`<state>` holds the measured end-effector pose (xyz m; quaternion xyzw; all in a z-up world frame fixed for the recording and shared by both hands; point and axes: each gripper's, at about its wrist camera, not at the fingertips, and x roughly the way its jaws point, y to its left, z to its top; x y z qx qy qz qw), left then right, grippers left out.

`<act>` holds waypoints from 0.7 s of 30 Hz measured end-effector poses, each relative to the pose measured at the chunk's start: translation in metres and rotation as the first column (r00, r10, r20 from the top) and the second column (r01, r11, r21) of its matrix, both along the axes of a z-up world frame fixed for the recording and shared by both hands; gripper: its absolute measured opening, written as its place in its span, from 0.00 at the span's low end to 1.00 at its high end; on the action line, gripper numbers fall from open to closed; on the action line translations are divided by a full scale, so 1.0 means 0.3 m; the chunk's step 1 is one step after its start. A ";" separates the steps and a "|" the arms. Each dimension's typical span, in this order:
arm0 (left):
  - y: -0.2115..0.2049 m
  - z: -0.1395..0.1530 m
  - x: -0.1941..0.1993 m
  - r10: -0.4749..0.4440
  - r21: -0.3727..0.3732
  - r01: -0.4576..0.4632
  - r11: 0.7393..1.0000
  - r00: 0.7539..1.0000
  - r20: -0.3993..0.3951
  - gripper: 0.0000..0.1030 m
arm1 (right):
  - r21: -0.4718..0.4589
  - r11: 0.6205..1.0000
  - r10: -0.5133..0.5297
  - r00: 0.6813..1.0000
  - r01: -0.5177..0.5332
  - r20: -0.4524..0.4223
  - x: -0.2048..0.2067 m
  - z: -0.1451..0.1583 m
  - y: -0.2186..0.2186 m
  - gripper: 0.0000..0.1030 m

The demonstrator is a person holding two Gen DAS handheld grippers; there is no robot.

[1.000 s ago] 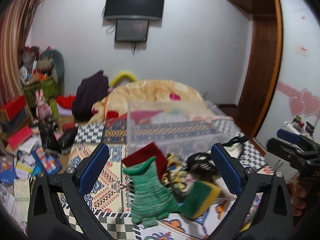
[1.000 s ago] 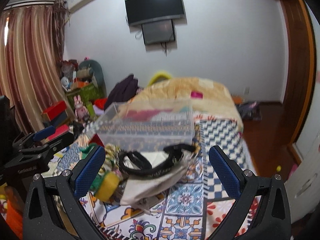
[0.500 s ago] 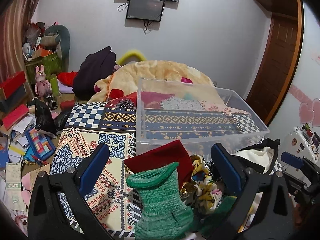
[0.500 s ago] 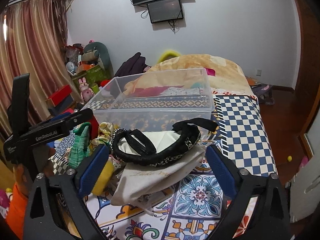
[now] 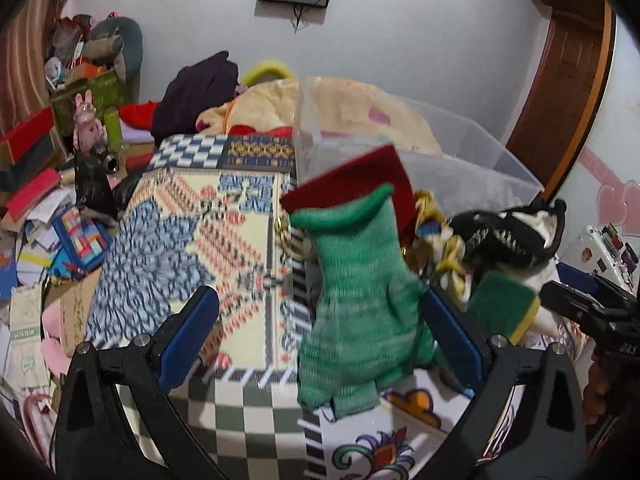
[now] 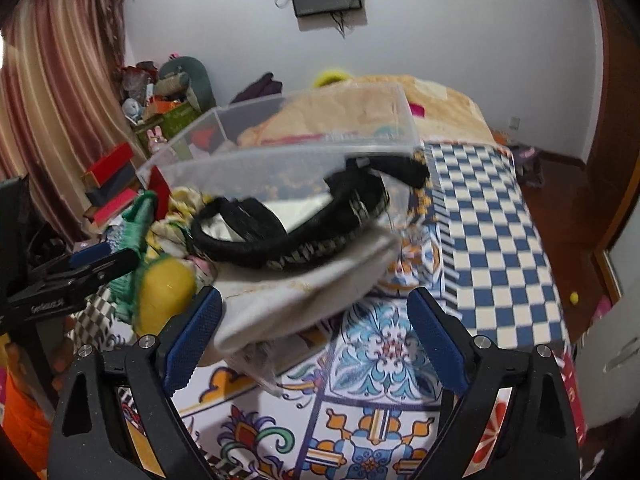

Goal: Organize soft objects
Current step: 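Grasp the green knit sock with the left tool while the right tool grasps the white cloth, then carry the sock and cloth over the clear box and open both tools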

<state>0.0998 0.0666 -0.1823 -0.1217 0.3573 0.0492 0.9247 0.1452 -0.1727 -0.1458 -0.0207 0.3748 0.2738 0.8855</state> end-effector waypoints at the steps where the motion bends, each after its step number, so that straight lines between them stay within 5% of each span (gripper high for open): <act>1: -0.001 -0.007 -0.005 0.005 -0.001 -0.005 1.000 1.000 -0.004 0.99 | 0.005 1.000 -0.005 1.000 0.005 -0.010 0.003 -0.005 -0.004 0.89; 9: -0.030 -0.028 -0.029 -0.036 -0.021 0.035 0.999 0.999 -0.023 0.59 | 0.094 0.995 0.032 0.994 -0.023 -0.100 0.030 -0.030 0.004 0.53; 15: -0.071 0.001 -0.051 -0.088 0.001 0.088 0.996 0.996 -0.010 0.28 | 0.041 0.999 0.034 0.999 -0.033 -0.006 -0.019 0.008 0.047 0.21; 21: -0.098 0.022 -0.073 -0.075 0.039 0.076 0.996 0.997 -0.010 0.19 | 0.078 0.995 0.055 0.998 -0.058 0.040 -0.041 0.066 0.030 0.12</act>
